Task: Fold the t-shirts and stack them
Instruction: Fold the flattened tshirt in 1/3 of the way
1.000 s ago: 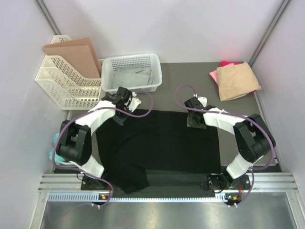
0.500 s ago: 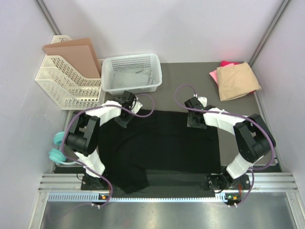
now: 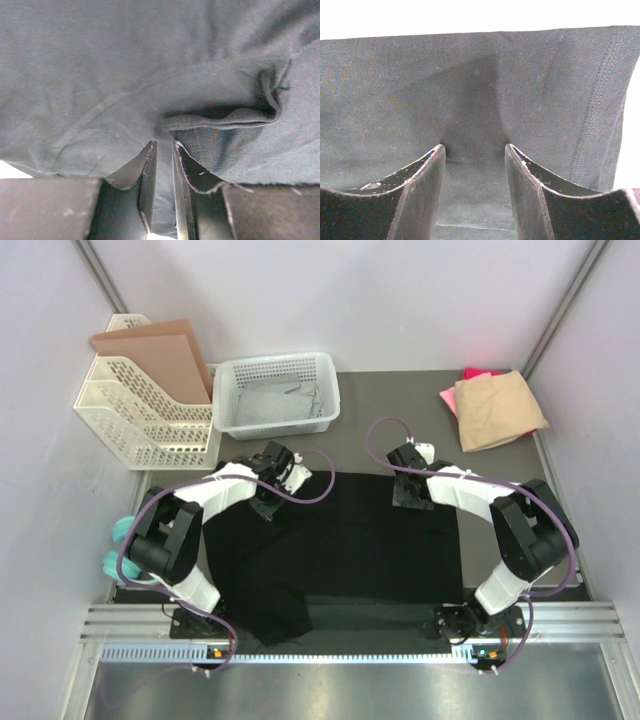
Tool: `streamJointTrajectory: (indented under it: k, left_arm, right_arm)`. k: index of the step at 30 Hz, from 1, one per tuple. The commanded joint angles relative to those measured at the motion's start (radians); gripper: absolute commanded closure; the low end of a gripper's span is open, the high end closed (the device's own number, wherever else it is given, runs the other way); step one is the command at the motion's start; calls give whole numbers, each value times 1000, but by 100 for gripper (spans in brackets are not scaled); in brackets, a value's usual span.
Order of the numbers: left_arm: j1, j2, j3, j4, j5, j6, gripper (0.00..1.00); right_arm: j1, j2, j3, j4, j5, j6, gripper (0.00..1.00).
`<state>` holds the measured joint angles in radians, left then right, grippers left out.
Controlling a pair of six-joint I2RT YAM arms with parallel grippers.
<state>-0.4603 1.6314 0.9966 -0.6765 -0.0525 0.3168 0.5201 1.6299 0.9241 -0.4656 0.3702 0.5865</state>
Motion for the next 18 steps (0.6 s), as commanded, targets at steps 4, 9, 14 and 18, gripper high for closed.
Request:
streamJointTrajectory:
  k: [4,9,14,18]
  left_arm:
    - [-23,-50,-26,-46,83,36,75]
    - [-64,-94,-33,-96,163,70,74]
    - [-104,-120,-15,-187,292,107,74]
    - [-146,-120,13,-277,445,133,73]
  right_arm:
    - [-11,-21,-4,-41,46,-7,49]
    - [-11,-16,-5,-45,50,-4,49]
    - [-12,-15,-2,-53,52,-4,49]
    - [-15,-13,-4,-59,53,-1,49]
